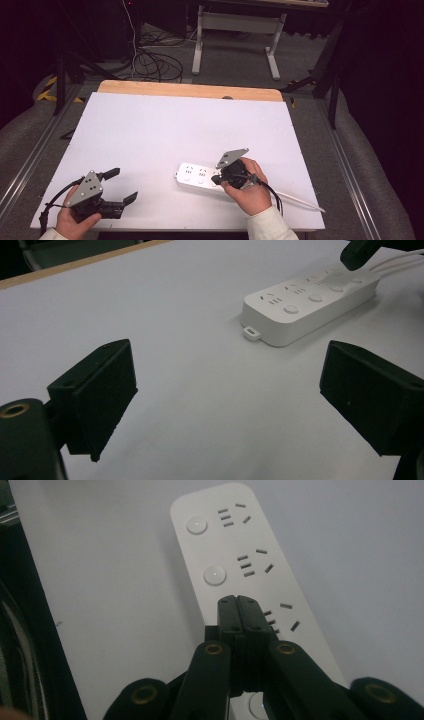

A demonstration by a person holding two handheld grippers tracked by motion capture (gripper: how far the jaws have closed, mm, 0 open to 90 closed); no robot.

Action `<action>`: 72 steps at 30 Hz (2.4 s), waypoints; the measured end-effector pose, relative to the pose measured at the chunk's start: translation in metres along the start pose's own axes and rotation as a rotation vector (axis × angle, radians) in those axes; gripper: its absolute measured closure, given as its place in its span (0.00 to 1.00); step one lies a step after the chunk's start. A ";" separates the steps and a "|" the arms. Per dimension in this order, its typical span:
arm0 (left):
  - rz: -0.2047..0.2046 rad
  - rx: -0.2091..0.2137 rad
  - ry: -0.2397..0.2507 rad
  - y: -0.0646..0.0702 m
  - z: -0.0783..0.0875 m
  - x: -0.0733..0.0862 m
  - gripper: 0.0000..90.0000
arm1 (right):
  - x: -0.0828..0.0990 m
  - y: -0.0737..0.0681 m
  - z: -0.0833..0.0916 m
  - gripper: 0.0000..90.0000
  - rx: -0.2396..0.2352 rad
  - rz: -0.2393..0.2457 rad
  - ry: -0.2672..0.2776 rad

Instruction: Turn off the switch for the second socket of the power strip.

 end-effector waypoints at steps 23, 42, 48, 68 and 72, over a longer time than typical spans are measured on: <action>-0.008 0.008 -0.005 0.002 0.000 0.000 0.10 | 0.006 0.001 -0.016 1.00 0.013 -0.018 -0.067; -0.007 0.007 -0.006 0.001 -0.001 0.000 0.10 | 0.005 0.002 -0.019 1.00 0.028 -0.018 -0.075; -0.007 0.007 -0.008 0.001 0.000 0.000 0.10 | 0.006 0.002 -0.020 1.00 0.030 -0.013 -0.080; -0.002 0.005 -0.008 0.001 -0.001 0.000 0.10 | 0.007 0.002 -0.021 1.00 0.019 -0.005 -0.080; 0.000 0.005 -0.008 0.001 -0.001 0.000 0.10 | 0.007 0.002 -0.021 1.00 0.019 -0.007 -0.080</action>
Point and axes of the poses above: each handheld gripper's, and its own axes: z roughly backward along the jaws, x roughly out of its underside, y roughly to its right, the point moved 7 cm from there along -z, roughly forward along the jaws, and after that the axes turned 14 degrees about -z, right-handed, at the moved point
